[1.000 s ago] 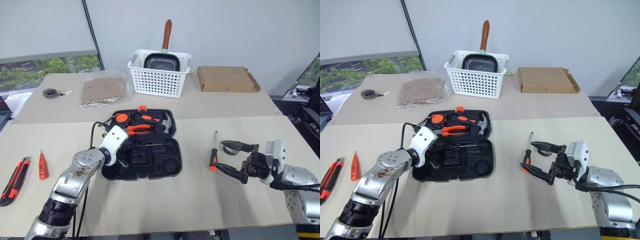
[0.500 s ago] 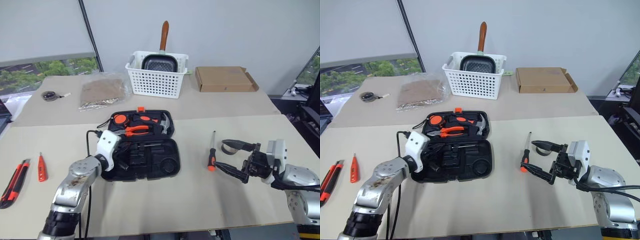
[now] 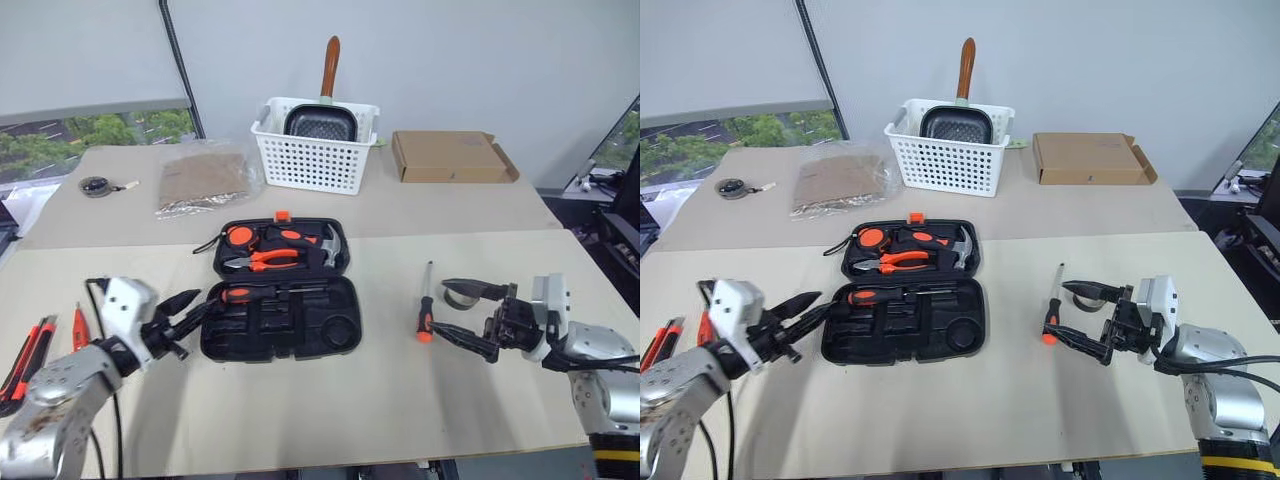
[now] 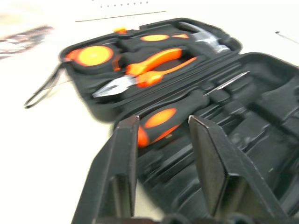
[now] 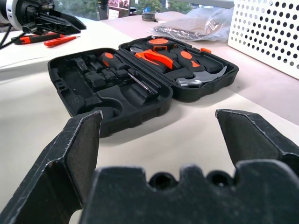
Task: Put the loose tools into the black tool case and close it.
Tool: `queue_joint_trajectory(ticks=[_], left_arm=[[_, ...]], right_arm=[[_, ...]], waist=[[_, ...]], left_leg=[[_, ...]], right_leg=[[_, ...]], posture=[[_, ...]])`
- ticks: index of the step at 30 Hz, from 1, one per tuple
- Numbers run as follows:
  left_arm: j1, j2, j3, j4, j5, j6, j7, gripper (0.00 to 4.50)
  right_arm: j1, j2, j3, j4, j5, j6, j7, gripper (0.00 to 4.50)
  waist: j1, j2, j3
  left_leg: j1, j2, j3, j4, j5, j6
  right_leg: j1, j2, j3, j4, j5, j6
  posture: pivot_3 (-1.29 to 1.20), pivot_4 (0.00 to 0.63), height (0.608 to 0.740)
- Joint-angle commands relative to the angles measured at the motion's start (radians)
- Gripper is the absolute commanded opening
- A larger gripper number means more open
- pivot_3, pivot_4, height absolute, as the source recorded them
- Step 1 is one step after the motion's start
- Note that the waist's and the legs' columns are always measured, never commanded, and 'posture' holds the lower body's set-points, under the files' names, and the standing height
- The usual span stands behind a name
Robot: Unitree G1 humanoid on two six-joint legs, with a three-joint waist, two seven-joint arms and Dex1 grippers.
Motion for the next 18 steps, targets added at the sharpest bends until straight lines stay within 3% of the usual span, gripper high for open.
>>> queue_joint_trajectory(ticks=[1,2,5,10,18], left_arm=[[0.064,0.037,0.074,-0.077,-0.143,0.016,-0.11,1.86],[0.083,0.055,0.089,-0.087,-0.182,0.043,-0.135,1.86],[0.127,0.145,0.121,-0.122,-0.226,0.071,-0.22,2.61],[0.101,0.327,0.115,-0.155,-0.197,0.054,-0.341,4.34],[-0.109,0.439,-0.013,-0.151,-0.205,0.059,-0.388,4.42]], right_arm=[[0.001,0.007,0.021,-0.047,-0.011,0.001,-0.023,4.5],[0.004,0.009,0.026,-0.061,-0.012,0.011,-0.037,4.5],[0.025,0.015,0.035,-0.122,-0.053,0.043,-0.139,4.5],[0.148,0.026,0.068,-0.348,-0.168,0.208,-0.396,4.5],[0.181,0.117,0.139,-0.599,-0.343,0.637,-0.819,4.5]], waist=[[-0.001,0.0,0.0],[-0.001,-0.001,0.0],[0.001,-0.001,0.0],[0.014,0.0,0.001],[0.015,0.001,0.001]], left_leg=[[0.0,0.0,0.0,0.0,0.0,0.0],[-0.001,0.0,0.0,0.0,0.0,0.0],[-0.003,0.0,0.0,0.0,0.0,0.0],[-0.002,0.0,0.0,-0.001,-0.004,-0.008],[-0.003,0.0,0.0,-0.001,-0.004,-0.01]], right_leg=[[0.0,0.0,0.0,0.0,0.0,0.0],[-0.001,0.0,0.0,0.0,0.0,0.0],[-0.002,0.0,0.0,0.0,0.0,0.0],[-0.002,0.0,-0.001,0.0,-0.004,-0.006],[-0.003,0.0,0.0,0.0,-0.004,-0.006]], posture=[[0.0,0.15,0.7],[0.0,0.15,0.7],[0.0,0.15,0.7],[0.0,0.15,0.7],[0.0,0.15,0.7]])
